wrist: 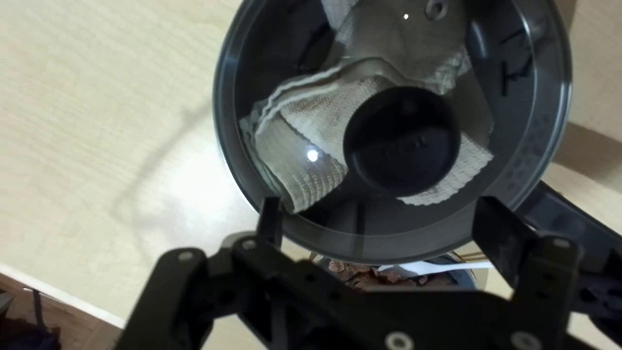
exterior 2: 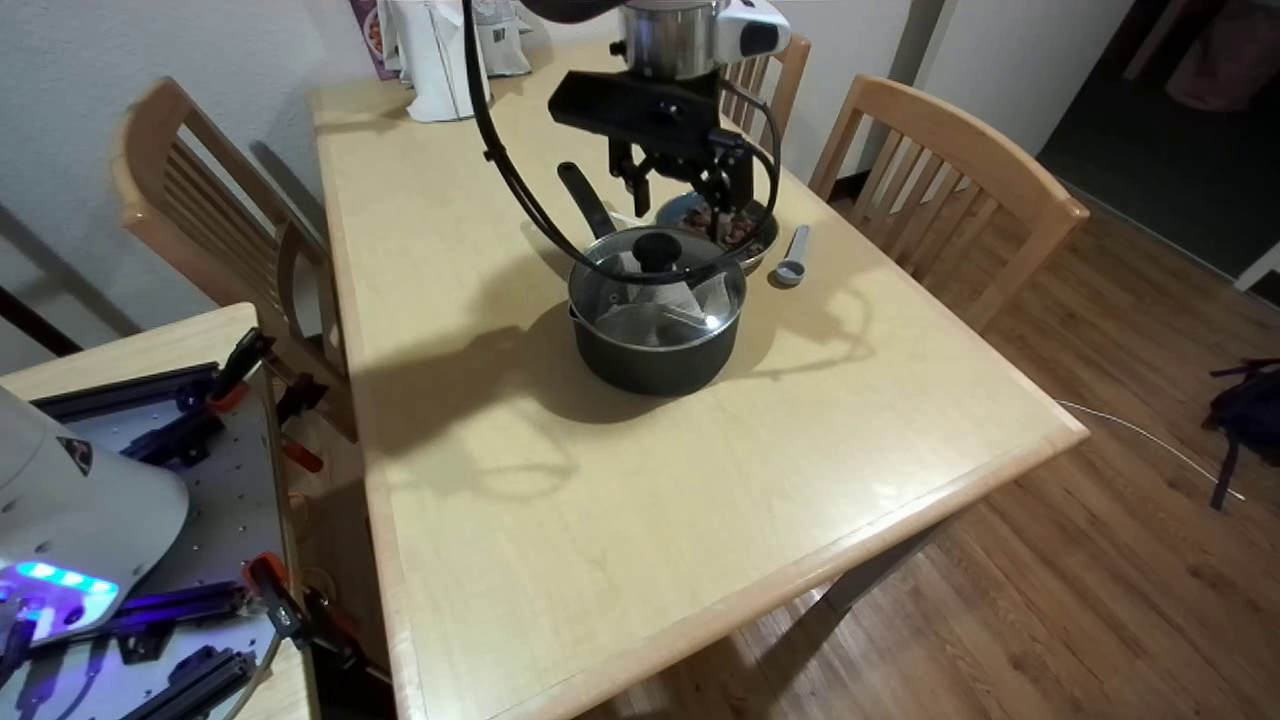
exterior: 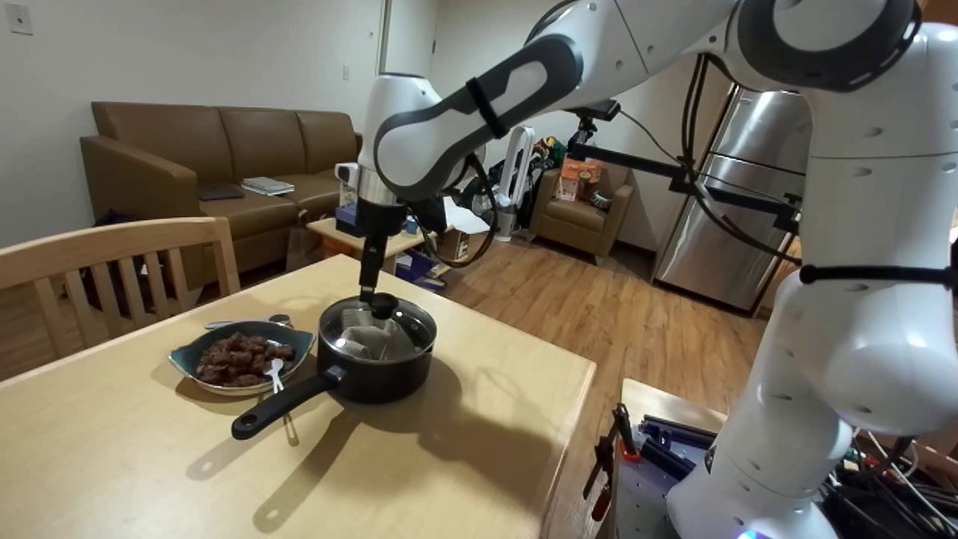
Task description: Put the lid on the black pot
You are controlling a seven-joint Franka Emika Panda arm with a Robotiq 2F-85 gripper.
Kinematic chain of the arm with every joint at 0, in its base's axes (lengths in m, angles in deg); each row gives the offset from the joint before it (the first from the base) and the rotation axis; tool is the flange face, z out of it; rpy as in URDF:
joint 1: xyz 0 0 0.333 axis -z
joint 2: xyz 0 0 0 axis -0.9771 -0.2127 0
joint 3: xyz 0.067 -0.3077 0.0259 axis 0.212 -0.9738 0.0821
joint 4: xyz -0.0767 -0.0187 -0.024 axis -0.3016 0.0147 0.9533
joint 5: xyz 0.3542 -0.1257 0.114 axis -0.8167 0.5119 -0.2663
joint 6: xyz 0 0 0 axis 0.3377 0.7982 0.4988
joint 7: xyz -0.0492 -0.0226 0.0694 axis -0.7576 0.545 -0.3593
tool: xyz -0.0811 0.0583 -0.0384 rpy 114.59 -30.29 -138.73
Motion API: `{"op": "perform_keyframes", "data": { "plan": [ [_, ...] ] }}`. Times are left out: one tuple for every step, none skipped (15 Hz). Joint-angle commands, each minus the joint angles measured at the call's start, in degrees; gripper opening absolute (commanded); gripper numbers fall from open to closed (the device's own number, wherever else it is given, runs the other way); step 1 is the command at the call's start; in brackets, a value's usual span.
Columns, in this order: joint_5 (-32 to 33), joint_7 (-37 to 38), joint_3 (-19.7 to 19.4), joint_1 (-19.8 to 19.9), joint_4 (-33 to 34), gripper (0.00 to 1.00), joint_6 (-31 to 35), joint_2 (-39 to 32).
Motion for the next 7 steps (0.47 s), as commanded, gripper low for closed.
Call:
{"op": "perform_keyframes", "data": {
  "plan": [
    [-0.7,1.0,0.6,0.3,-0.1,1.0,-5.2,3.1],
    [-1.8,0.7,0.8,0.4,0.2,1.0,-6.8,3.1],
    [-0.4,0.3,0.4,0.2,0.2,1.0,-4.2,2.1],
    [-0.6,0.3,0.4,0.2,0.2,1.0,-5.3,2.5],
    [-0.7,0.3,0.5,0.1,0.2,1.0,-5.8,2.7],
    [-0.7,0.3,0.5,0.1,0.2,1.0,-5.9,2.7],
    [-0.7,0.3,0.5,0.1,0.2,1.0,-5.9,2.7]
  ]
}}
